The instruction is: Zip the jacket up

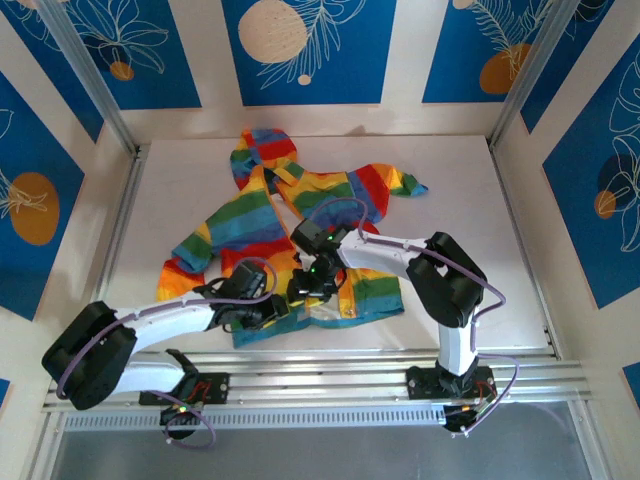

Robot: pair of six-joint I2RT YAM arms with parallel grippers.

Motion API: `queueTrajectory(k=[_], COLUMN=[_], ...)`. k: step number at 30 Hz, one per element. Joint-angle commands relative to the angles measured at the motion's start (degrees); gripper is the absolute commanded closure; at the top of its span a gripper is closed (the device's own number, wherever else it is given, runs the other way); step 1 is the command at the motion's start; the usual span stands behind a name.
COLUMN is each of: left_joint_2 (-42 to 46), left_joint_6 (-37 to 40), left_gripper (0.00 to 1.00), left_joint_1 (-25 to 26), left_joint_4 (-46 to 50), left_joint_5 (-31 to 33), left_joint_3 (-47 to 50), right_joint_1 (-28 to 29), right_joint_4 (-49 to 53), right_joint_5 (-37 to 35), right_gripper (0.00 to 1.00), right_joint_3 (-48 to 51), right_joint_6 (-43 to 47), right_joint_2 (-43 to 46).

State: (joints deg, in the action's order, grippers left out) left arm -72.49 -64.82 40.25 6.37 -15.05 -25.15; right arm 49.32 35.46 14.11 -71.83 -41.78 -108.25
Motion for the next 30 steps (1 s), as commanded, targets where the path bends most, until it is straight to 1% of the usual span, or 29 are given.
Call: queueTrajectory(k=[1,5,8,16,24,25,27,30], left_joint_2=[-2.2,-2.4,-1.8,1.3,1.4,1.4,1.5,1.9], left_joint_6=[-1.2,0.1,0.6,1.7,2.6,2.7,2.9,3.3], left_gripper=[0.58,0.58,0.58,0.59,0.59,0.59,0.59,0.59], left_joint_1=[-1.4,-2.2,-2.6,-3.0,-3.1,-3.0,-3.1,-3.2], left_joint_4=[-2.7,-1.4,-0.1,3.4,4.8,5.0,5.2,5.7], left_joint_5=[-1.8,-1.8,-1.3,0.7,1.0,1.0,0.9,0.8], left_joint_3=[2.3,2.2,2.4,3.2,2.3,2.2,2.2,1.9], right_joint_1=[-0.6,-0.6,-0.7,-2.6,-3.5,-3.5,-3.5,-3.1], right_joint_4=[-6.5,-6.0,-6.2,-9.7,-11.2,-11.0,-10.5,-8.9], right_joint_5=[7.2,7.4,6.7,8.6,8.9,8.8,8.6,7.0], right_gripper=[0.56,0.59,0.6,0.53,0.54,0.56,0.65,0.83], right_joint_3=[1.5,0.4,0.2,2.0,2.3,2.2,2.3,2.2], right_joint_6=[-2.1,-2.4,-2.6,-4.9,-5.5,-5.7,-5.9,-6.1], right_joint_2=[-0.4,-1.7,-1.0,1.5,3.2,2.9,2.4,2.1])
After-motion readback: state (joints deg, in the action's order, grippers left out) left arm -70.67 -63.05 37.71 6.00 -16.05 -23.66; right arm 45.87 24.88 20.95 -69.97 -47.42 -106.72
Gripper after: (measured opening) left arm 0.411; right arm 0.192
